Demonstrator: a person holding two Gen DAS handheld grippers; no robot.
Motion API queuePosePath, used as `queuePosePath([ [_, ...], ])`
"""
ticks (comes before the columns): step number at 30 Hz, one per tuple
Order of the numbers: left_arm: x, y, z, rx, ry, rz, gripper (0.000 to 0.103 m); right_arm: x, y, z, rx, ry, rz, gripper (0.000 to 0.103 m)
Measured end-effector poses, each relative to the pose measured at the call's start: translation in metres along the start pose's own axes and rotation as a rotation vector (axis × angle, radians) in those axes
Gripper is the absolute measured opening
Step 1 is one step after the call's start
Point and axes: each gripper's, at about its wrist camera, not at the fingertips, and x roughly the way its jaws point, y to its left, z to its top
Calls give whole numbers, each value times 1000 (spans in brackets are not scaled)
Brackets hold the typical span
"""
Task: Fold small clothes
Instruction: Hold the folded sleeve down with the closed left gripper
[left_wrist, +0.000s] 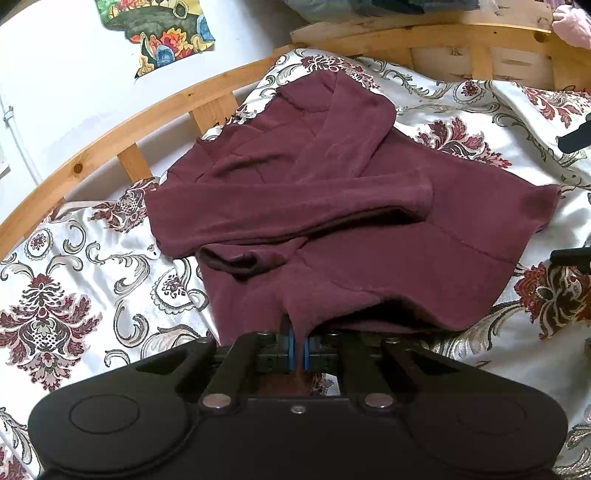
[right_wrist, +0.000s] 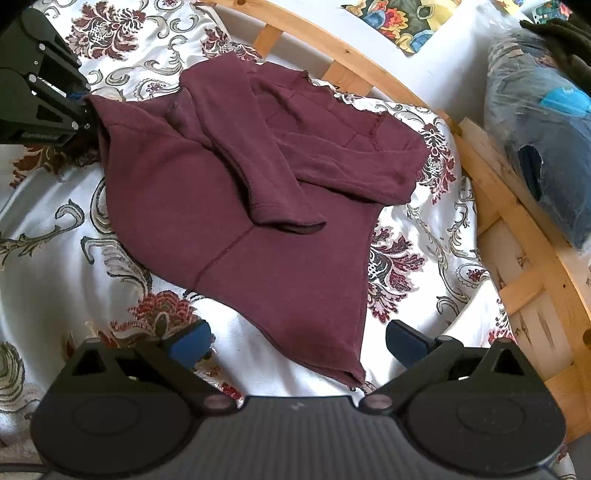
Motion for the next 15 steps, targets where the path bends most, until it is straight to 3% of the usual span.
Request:
queuePosePath([
  [9,-3,1,0,3,-2,-4,4,3,-16,5,41,0,38,103],
  [15,-3,1,1,3,3,-4,4,12,-32,13,-23,37,61,103],
])
